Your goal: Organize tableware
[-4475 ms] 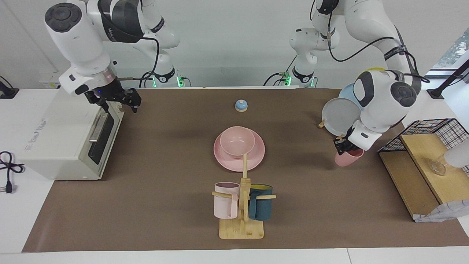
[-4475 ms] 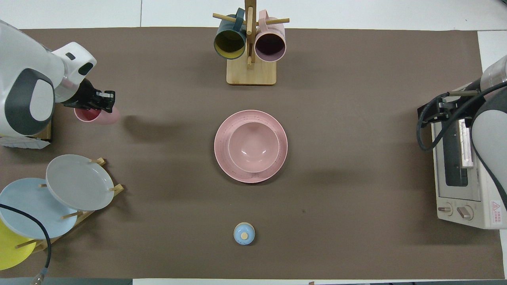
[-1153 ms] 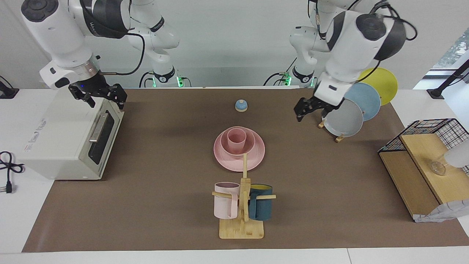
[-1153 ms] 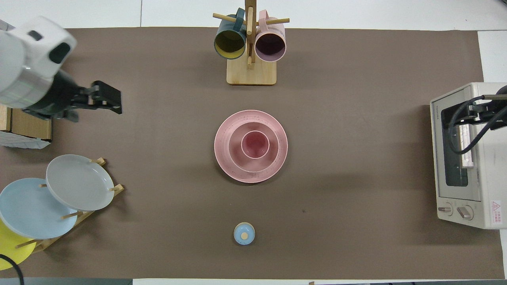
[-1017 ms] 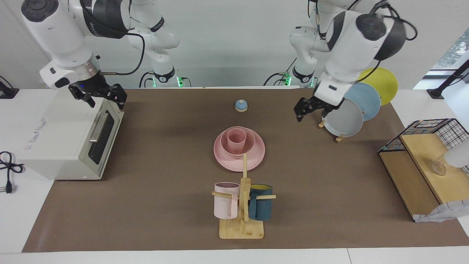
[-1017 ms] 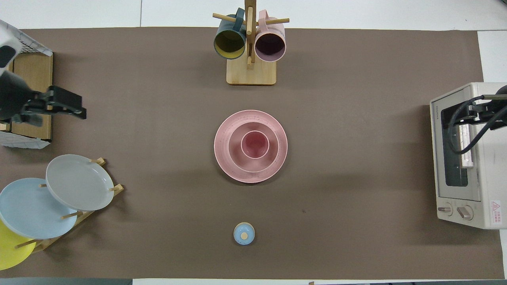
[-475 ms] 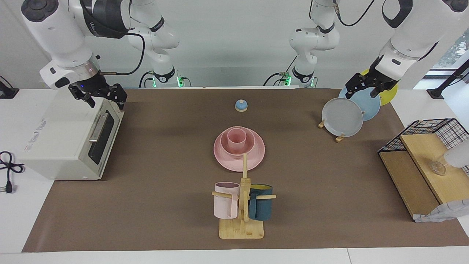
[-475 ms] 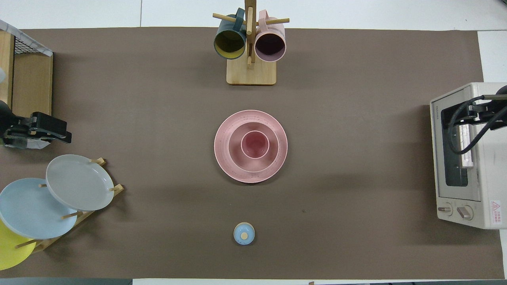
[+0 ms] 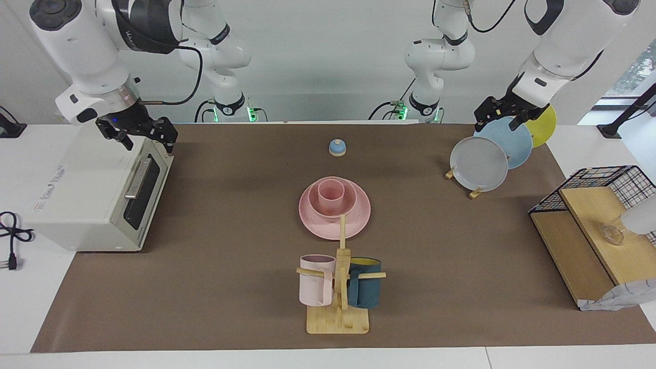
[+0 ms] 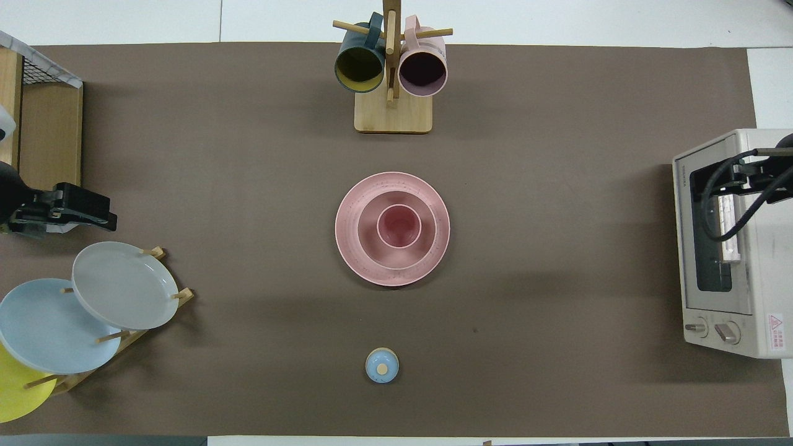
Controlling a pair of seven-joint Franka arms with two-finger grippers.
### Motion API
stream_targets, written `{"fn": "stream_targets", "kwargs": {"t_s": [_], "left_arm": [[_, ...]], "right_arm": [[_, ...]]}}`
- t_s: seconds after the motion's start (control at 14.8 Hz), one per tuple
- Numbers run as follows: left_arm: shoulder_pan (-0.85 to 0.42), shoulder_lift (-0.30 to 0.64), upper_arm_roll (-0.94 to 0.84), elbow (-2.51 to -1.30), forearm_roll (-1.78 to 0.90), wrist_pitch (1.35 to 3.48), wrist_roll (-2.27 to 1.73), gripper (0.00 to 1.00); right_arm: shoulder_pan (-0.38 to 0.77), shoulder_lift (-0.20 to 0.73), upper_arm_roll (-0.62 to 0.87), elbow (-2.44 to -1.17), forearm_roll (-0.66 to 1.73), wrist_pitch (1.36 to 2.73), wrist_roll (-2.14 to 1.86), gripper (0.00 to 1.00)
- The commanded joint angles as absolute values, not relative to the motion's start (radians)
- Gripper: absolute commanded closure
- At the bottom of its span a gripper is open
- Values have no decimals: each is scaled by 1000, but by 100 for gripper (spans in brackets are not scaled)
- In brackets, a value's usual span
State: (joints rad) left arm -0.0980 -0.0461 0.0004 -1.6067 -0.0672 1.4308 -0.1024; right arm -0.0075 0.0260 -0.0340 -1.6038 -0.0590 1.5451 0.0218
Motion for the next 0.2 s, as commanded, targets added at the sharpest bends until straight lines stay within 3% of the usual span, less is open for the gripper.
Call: {"fn": "stream_targets", "kwargs": {"t_s": [0.0,0.14], "left_arm": [[-92,-57,-14,-1606,-46,1417,-115,0],[-89,-57,-15,-1606,-46,1417,-115,0]], "right_arm": [[-23,12,-26,-1615,-43,1537,-3,0],[-23,12,-26,-1614,-43,1537,-3,0]]}}
